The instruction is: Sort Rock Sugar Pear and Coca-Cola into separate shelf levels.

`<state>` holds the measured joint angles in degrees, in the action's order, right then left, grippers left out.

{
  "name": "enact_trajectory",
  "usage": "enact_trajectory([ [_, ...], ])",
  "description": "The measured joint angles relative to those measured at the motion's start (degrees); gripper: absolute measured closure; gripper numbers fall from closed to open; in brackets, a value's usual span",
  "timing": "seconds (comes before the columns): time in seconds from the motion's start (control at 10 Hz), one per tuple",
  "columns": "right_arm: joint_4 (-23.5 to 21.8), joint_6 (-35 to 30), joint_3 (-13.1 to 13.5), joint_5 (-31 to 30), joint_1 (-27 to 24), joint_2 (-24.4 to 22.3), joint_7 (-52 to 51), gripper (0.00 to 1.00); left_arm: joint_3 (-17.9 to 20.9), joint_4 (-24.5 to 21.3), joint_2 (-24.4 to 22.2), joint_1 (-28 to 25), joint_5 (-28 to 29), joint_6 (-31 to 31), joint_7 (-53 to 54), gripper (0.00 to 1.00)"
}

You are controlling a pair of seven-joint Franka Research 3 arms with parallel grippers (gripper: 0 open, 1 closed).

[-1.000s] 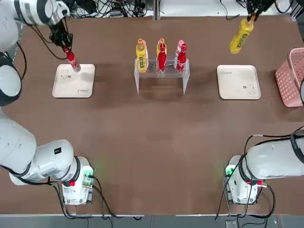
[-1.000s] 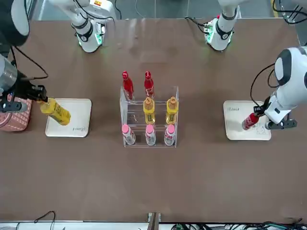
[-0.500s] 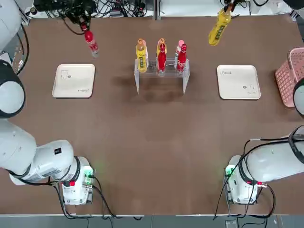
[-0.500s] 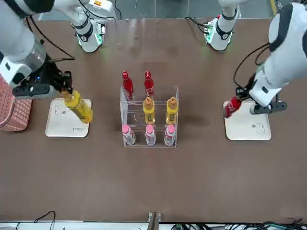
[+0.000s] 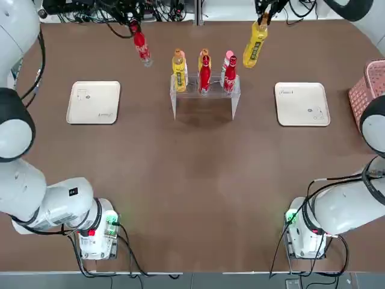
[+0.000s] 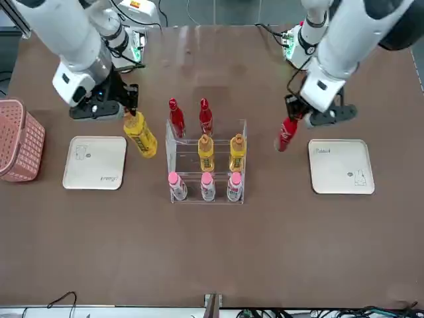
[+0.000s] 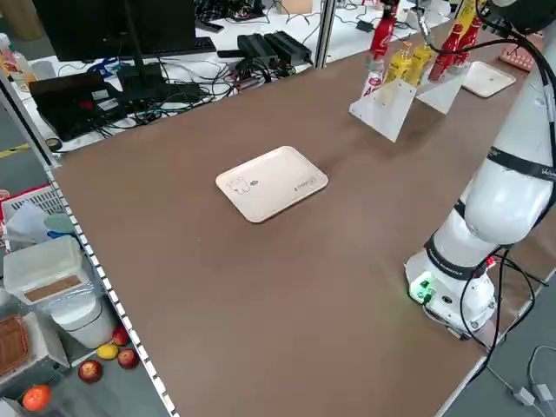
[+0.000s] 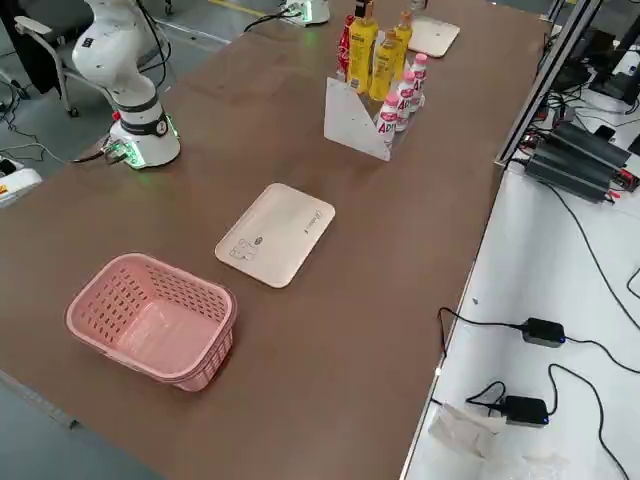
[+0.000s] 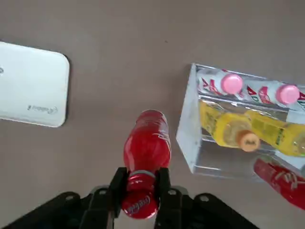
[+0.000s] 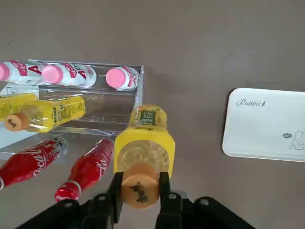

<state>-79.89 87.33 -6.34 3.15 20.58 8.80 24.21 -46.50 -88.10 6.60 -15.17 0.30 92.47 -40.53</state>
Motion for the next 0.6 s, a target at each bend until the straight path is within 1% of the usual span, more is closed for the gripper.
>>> enact_trajectory([
  [0.1,1.2,0.2,-0.5,0.0,0.8,1.5,1.6,0.66,-2.2,0.8,0.6,0.6,0.0,0.0,-3.9,0.68],
  [0.2,2.3,0.4,-1.0,0.0,1.2,2.7,2.6,0.66,-3.1,1.7,1.2,2.1,0.0,0.0,-7.1,0.68],
  [0.4,4.9,0.6,-1.2,0.4,1.5,4.3,3.7,0.66,-3.2,2.9,2.8,6.3,0.0,0.0,-12.4,0.68],
  [0.6,6.9,0.6,-1.3,1.4,1.5,5.9,4.0,0.66,-3.2,4.2,5.5,10.3,0.0,0.1,-17.1,0.68],
])
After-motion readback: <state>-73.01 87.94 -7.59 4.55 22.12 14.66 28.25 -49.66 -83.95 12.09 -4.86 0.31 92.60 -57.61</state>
